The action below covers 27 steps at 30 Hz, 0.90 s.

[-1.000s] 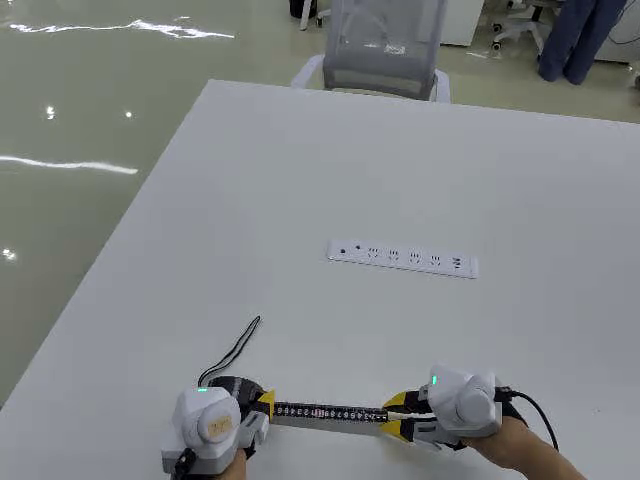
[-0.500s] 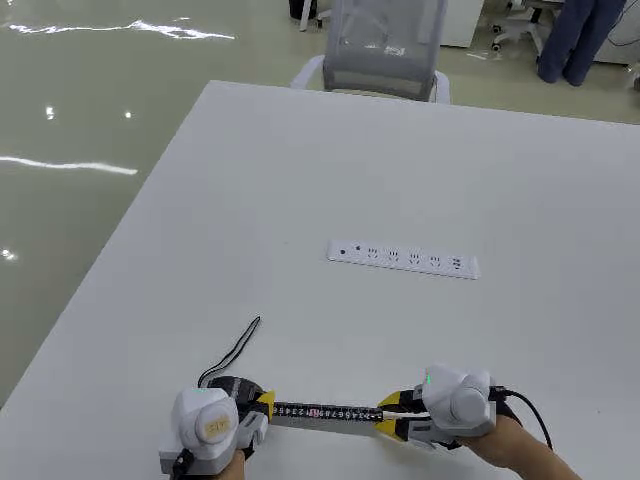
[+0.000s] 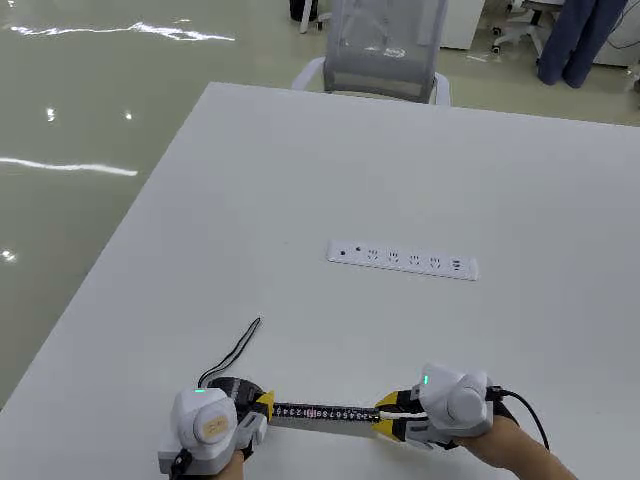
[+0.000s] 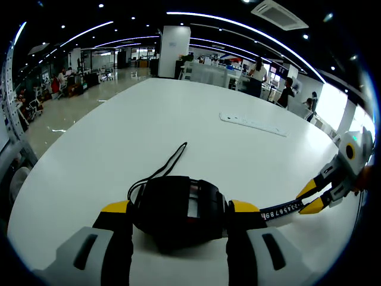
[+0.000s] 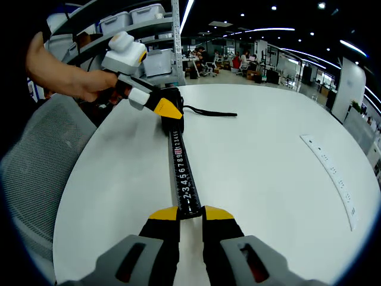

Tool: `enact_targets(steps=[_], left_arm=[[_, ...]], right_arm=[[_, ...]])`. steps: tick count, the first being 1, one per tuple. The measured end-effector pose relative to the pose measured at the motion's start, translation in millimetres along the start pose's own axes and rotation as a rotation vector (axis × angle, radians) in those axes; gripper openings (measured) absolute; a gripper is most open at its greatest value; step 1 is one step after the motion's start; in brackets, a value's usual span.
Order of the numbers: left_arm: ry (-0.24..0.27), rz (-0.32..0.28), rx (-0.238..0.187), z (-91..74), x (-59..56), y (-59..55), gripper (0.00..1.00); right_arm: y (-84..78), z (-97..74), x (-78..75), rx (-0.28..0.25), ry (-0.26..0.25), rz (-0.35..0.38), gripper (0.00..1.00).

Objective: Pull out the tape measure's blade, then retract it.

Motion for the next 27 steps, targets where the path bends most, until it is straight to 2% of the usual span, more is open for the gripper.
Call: enact_targets(steps=[27], left_arm=[[-0.014, -0.011, 0.004, 0.4, 1.7, 0.6, 0.60]], right_arm=[[9.3, 6.0, -0.8, -0.008, 0.000, -0.001, 0.12]])
Point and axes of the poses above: the centre of the closed fingertips' face, and the gripper's own axes: z roughly forward along the fingers, x roughly to its left, y roughly out of its top, the point moved 3 cm from there along -z, roughly backward along the fingers, and after that the axes turned 15 degrees about -z, right-handed, at the moved point
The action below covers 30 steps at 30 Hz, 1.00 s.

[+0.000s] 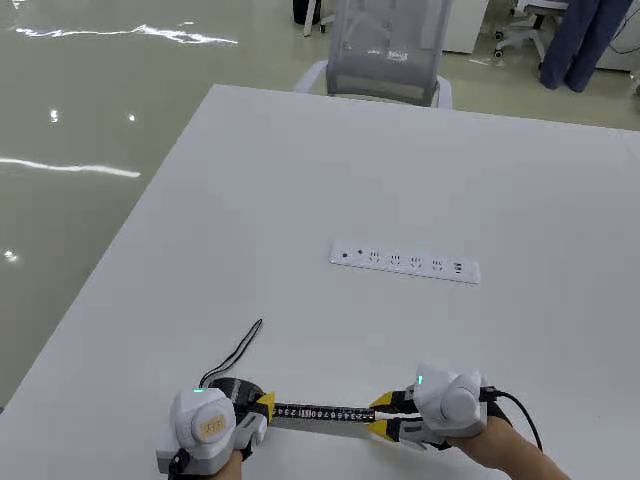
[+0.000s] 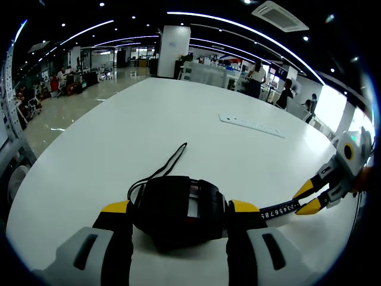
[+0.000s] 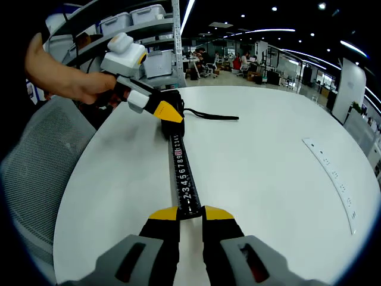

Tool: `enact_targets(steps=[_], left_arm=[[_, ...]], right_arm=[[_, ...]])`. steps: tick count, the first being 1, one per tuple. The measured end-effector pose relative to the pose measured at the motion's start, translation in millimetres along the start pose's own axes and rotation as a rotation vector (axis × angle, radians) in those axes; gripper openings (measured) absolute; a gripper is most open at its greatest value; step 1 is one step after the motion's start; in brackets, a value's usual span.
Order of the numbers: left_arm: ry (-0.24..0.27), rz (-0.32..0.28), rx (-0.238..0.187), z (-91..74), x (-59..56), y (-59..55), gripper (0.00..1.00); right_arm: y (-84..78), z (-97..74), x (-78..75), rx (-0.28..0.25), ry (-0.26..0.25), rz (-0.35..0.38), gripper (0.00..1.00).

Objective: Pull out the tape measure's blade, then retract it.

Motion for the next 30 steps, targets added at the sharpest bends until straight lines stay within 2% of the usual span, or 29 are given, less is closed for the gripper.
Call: enact_targets(steps=[30], left_arm=[[-0.012, -0.009, -0.003, -0.3, 1.1, 0.8, 0.60]], right_arm=[[10.7, 7.7, -0.1, -0.010, 0.004, -0.002, 0.12]])
Point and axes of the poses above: the centre of the closed fingertips' face, and the gripper's own axes: z roughly forward along the fingers, x roughly to its left, y roughly out of its top, the point moved 3 cm from there along -z, roughly backward along the fingers, and after that the axes turned 15 degrees about -z, right-handed, at the moved point
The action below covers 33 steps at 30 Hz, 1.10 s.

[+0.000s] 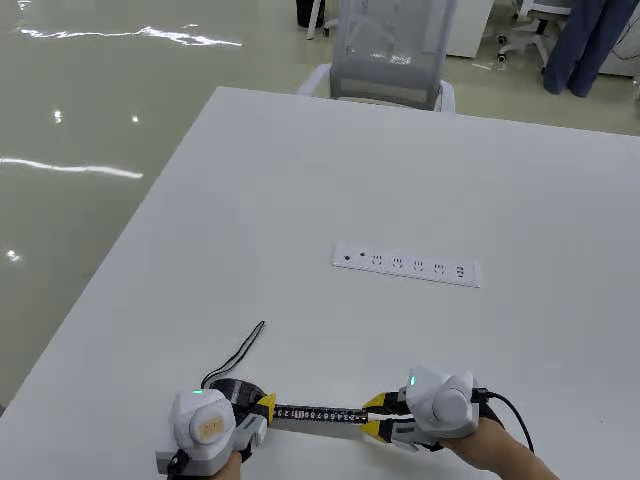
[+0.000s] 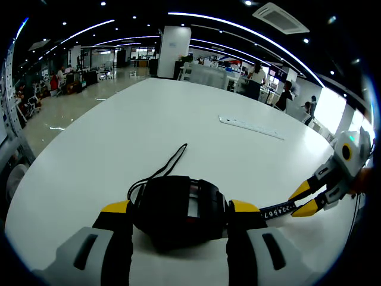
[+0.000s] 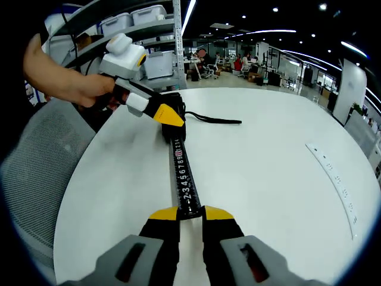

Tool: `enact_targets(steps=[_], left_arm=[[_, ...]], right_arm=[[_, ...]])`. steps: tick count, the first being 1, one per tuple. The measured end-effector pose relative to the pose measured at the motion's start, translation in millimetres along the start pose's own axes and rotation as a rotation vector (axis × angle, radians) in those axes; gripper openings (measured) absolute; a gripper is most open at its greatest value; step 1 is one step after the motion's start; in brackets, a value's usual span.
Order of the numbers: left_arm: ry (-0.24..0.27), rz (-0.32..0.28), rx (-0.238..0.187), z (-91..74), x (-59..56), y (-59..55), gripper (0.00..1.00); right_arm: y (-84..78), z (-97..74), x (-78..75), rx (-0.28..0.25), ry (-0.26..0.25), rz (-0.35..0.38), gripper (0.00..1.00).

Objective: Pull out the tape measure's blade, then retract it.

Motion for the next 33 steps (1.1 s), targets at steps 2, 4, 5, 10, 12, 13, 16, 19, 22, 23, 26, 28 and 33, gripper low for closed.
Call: enact_targets(steps=[2, 4, 5, 10, 12, 13, 16, 19, 22, 23, 26, 28, 33], left_arm=[[-0.001, 0.000, -0.001, -0.4, -0.1, 0.3, 0.60], [-0.004, 0.002, -0.001, -0.3, 0.0, 0.1, 0.60], [-0.004, 0.002, -0.001, -0.1, 0.2, -0.1, 0.60], [-0.005, 0.002, -0.002, 0.4, 0.6, -0.3, 0.60], [-0.005, 0.001, -0.002, 0.6, 0.7, -0.3, 0.60], [-0.005, 0.002, -0.002, 0.6, 0.7, -0.4, 0.60], [-0.006, 0.002, -0.002, 0.0, 0.2, 0.0, 0.60], [-0.007, 0.002, -0.002, 0.8, 0.7, -0.1, 0.60], [-0.008, 0.003, -0.001, 0.0, 0.2, 0.4, 0.60], [-0.009, 0.004, -0.001, 0.1, 0.3, 0.4, 0.60], [-0.009, 0.003, -0.001, -0.2, 0.3, 0.3, 0.60], [-0.009, 0.002, -0.001, 0.0, 0.4, 0.3, 0.60], [-0.010, 0.001, -0.001, 0.2, 0.5, 0.2, 0.60]], right_arm=[[-1.4, 1.9, -0.5, -0.002, 0.001, 0.003, 0.12], [0.4, 2.1, 0.2, -0.001, 0.003, 0.002, 0.12], [0.0, 3.2, 0.1, -0.002, 0.004, 0.001, 0.12], [1.7, 5.2, 0.1, -0.004, 0.005, 0.001, 0.12], [2.9, 5.4, 0.5, -0.005, 0.006, 0.002, 0.12], [2.9, 5.6, 0.5, -0.004, 0.006, 0.002, 0.12], [2.5, 7.1, 0.5, -0.005, 0.007, 0.002, 0.12], [4.2, 7.7, 0.8, -0.006, 0.008, 0.003, 0.12], [4.2, 9.3, 0.5, -0.007, 0.009, 0.003, 0.12], [4.7, 9.4, 0.8, -0.007, 0.009, 0.003, 0.12], [7.0, 9.2, 1.5, -0.008, 0.010, 0.003, 0.12], [7.1, 9.8, 1.4, -0.010, 0.009, 0.005, 0.12], [8.2, 12.2, 1.3, -0.012, 0.010, 0.006, 0.12]])
Point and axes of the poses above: the centre of the closed fingertips' face, and the gripper's own axes: z roughly forward along the fingers, x roughly to its left, y roughly out of its top, the point moved 3 cm from there along -z, roughly backward along the fingers, and after that the axes turned 15 degrees about -z, right-handed, at the moved point
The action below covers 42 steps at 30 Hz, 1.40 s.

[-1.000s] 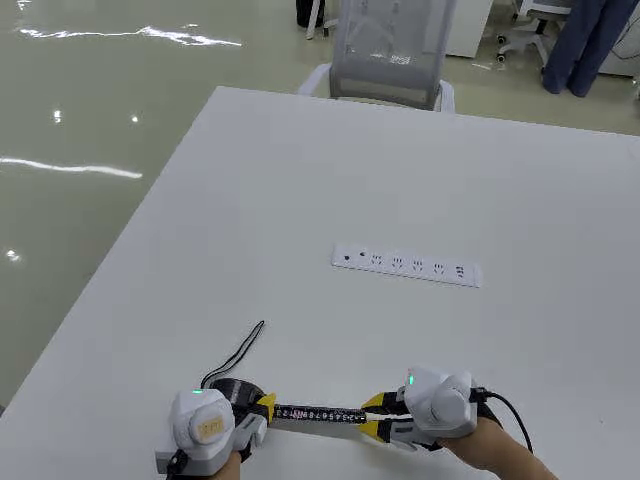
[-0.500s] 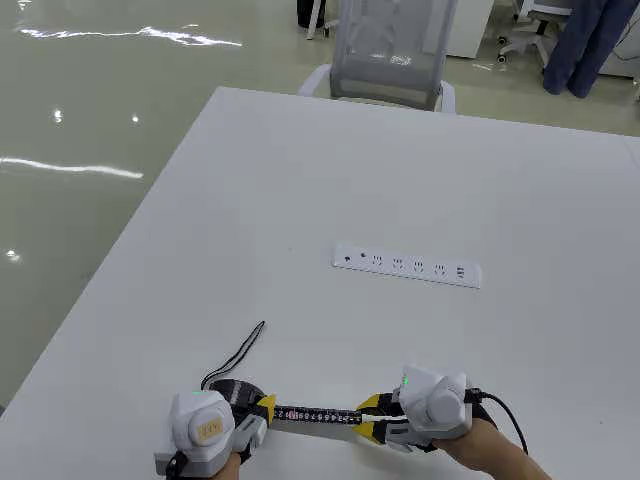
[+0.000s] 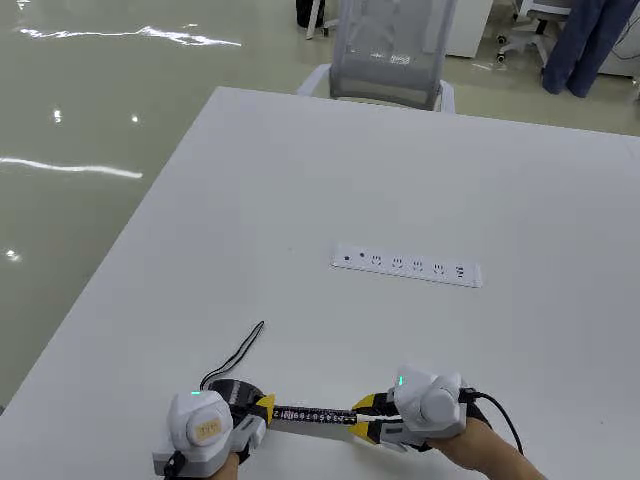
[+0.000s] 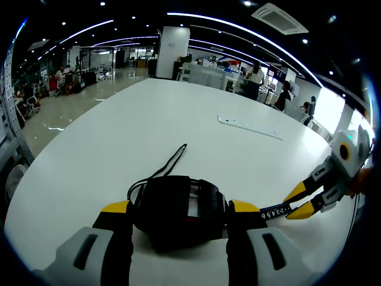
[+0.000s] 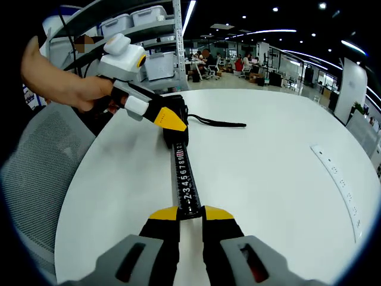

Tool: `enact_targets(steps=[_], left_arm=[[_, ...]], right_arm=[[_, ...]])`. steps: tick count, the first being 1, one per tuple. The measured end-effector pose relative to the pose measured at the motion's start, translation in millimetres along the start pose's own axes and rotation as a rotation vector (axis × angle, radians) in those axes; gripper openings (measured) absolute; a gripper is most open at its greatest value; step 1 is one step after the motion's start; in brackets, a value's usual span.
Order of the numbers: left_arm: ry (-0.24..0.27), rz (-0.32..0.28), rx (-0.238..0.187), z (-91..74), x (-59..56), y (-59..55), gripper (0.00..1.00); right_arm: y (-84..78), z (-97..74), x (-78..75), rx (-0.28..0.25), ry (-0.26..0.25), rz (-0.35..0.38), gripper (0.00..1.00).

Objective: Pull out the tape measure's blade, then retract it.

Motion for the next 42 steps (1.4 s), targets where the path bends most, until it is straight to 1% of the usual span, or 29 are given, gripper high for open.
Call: enact_targets(steps=[31, 42], left_arm=[[-0.005, 0.001, 0.001, 0.6, 0.5, -0.2, 0.61], [-0.009, 0.001, 0.003, -0.1, 0.6, 0.1, 0.61]], right_arm=[[6.9, 12.4, 0.1, -0.009, 0.008, 0.001, 0.12], [11.7, 15.5, 1.2, -0.013, 0.010, 0.001, 0.12]])
Point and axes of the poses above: the centre of the closed fingertips' face, and the gripper's own axes: z roughly forward along the fingers, x roughly to its left, y roughly out of its top, the point moved 3 cm from there along -z, roughly backward along the fingers, and after that the axes turned 15 degrees about -z, right-handed, at the moved point
